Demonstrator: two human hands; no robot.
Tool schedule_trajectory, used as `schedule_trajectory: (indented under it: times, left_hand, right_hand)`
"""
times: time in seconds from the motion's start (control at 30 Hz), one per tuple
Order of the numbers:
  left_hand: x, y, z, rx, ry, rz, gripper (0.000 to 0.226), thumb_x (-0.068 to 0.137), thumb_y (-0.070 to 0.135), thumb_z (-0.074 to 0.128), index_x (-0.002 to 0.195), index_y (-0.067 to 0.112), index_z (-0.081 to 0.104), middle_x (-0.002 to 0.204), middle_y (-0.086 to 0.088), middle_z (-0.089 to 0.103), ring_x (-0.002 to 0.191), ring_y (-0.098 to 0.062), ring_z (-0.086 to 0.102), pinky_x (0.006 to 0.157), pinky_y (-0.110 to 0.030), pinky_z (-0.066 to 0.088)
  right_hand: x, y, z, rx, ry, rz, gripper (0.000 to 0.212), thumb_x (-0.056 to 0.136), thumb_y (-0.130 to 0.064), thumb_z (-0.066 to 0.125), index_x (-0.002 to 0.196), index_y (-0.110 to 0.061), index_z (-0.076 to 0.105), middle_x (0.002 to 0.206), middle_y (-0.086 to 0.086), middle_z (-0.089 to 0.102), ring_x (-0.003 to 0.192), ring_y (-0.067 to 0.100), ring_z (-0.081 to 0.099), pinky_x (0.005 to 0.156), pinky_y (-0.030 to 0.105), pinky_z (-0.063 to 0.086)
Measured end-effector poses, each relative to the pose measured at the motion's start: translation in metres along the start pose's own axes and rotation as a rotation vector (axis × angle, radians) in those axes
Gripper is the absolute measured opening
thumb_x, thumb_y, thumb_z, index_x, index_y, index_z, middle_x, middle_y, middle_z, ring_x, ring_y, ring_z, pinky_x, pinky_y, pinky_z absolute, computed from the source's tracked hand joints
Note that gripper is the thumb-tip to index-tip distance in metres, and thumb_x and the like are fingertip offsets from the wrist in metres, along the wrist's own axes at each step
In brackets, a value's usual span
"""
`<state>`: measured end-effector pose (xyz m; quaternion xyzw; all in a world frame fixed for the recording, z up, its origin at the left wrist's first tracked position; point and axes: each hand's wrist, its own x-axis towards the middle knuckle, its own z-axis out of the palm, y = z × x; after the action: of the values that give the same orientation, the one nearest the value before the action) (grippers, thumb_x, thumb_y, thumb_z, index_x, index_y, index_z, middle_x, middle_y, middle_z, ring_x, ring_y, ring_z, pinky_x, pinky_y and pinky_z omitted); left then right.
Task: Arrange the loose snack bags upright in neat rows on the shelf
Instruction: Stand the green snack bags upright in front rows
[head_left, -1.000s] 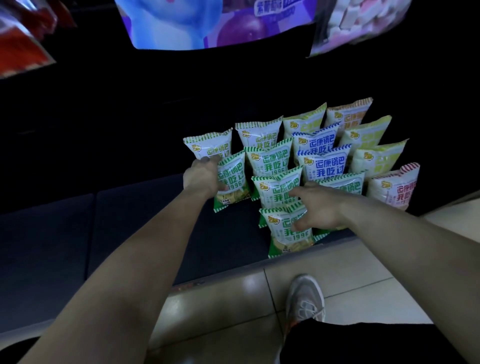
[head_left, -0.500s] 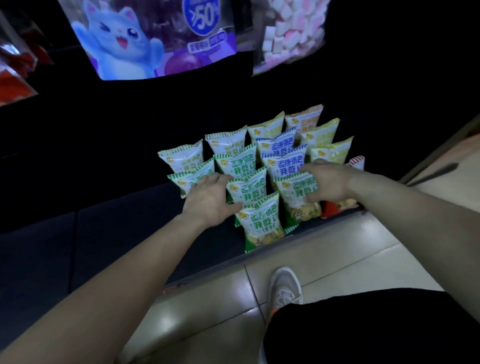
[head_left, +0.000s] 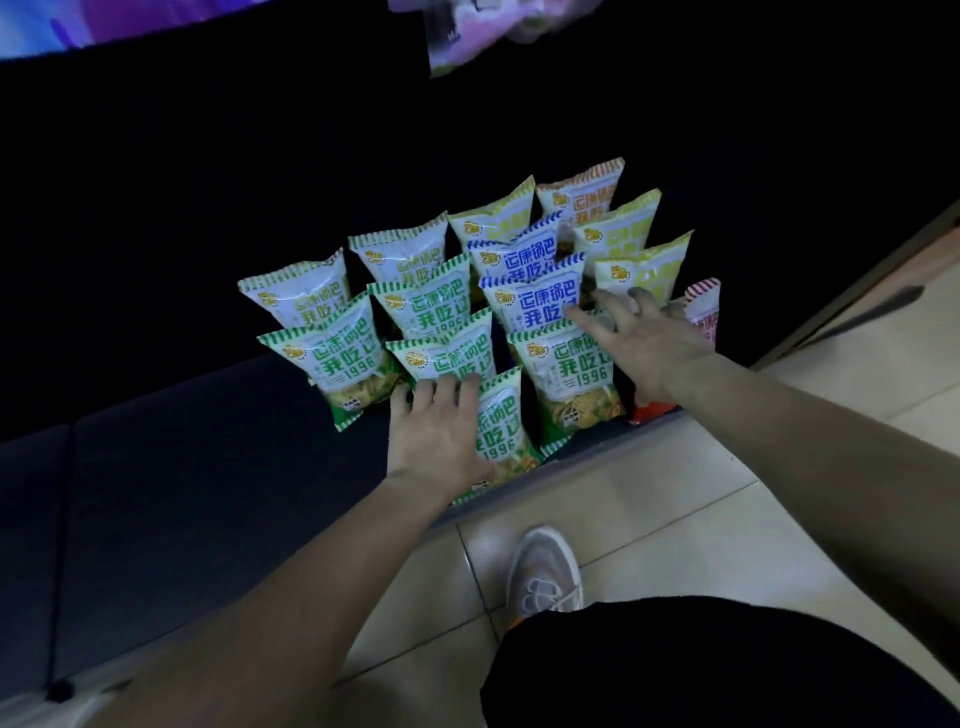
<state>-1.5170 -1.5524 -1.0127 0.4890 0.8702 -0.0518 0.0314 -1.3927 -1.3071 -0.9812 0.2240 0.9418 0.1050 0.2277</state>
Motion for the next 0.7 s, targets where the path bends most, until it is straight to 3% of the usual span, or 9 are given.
schedule_trajectory:
  times: [0.13, 0.2, 0.27, 0.4, 0.5, 0.57, 0.7]
  left_hand:
    - [0.007, 0.002, 0.01, 0.002, 0.093, -0.009, 0.101, 0.059, 0.079, 0.067, 0.137, 0.021, 0.039, 0.128, -0.004, 0.051, 0.119, -0.03, 0.046, 0.104, -0.051, 0.03]
    - [0.01, 0.003, 0.012, -0.026, 0.125, -0.019, 0.1, 0.058, 0.079, 0.068, 0.135, 0.022, 0.042, 0.126, -0.004, 0.052, 0.116, -0.03, 0.047, 0.103, -0.051, 0.031]
    - [0.012, 0.003, 0.012, -0.036, 0.129, -0.024, 0.1, 0.057, 0.079, 0.068, 0.135, 0.023, 0.041, 0.126, -0.004, 0.052, 0.116, -0.03, 0.047, 0.102, -0.05, 0.03]
    - [0.014, 0.005, 0.011, -0.029, 0.105, -0.016, 0.1, 0.058, 0.079, 0.067, 0.136, 0.023, 0.039, 0.126, -0.005, 0.05, 0.117, -0.03, 0.045, 0.103, -0.05, 0.03]
    - [0.015, 0.008, 0.008, -0.028, 0.098, -0.024, 0.098, 0.06, 0.078, 0.068, 0.136, 0.024, 0.039, 0.126, -0.004, 0.05, 0.118, -0.029, 0.045, 0.103, -0.05, 0.029]
    - [0.016, 0.011, 0.006, -0.029, 0.105, -0.028, 0.098, 0.06, 0.077, 0.069, 0.137, 0.025, 0.039, 0.127, -0.003, 0.05, 0.118, -0.029, 0.045, 0.103, -0.049, 0.028]
    - [0.021, 0.014, 0.004, -0.029, 0.105, -0.04, 0.099, 0.059, 0.076, 0.07, 0.139, 0.027, 0.038, 0.129, -0.002, 0.05, 0.121, -0.028, 0.043, 0.105, -0.049, 0.026]
  right_hand:
    - [0.004, 0.003, 0.013, -0.163, 0.151, -0.06, 0.144, 0.071, -0.014, 0.081, 0.141, -0.03, -0.044, 0.151, 0.022, 0.028, 0.121, 0.041, 0.046, 0.087, 0.052, 0.047]
    - [0.005, 0.009, 0.016, -0.214, 0.23, -0.083, 0.134, 0.074, -0.006, 0.074, 0.146, -0.029, -0.037, 0.142, 0.023, 0.039, 0.113, 0.039, 0.052, 0.085, 0.049, 0.046]
    - [0.007, 0.016, 0.019, -0.185, 0.268, -0.098, 0.131, 0.071, -0.006, 0.074, 0.151, -0.029, -0.028, 0.14, 0.021, 0.041, 0.113, 0.039, 0.052, 0.087, 0.049, 0.046]
    - [0.007, 0.037, 0.022, 0.019, 0.334, -0.031, 0.123, 0.064, -0.04, 0.085, 0.155, -0.026, 0.002, 0.141, 0.015, 0.038, 0.12, 0.038, 0.048, 0.094, 0.052, 0.045]
    - [0.003, 0.056, 0.026, 0.102, 0.264, 0.023, 0.125, 0.062, -0.053, 0.081, 0.153, -0.029, -0.001, 0.151, 0.007, 0.03, 0.133, 0.031, 0.034, 0.105, 0.052, 0.036]
    - [-0.001, 0.065, 0.029, 0.058, 0.189, 0.024, 0.129, 0.058, -0.049, 0.084, 0.153, -0.031, 0.0, 0.154, 0.002, 0.027, 0.137, 0.027, 0.027, 0.108, 0.049, 0.032]
    - [-0.004, 0.062, 0.034, -0.019, 0.124, 0.043, 0.12, 0.061, -0.034, 0.087, 0.149, -0.031, 0.006, 0.142, 0.004, 0.039, 0.129, 0.03, 0.034, 0.098, 0.047, 0.041]
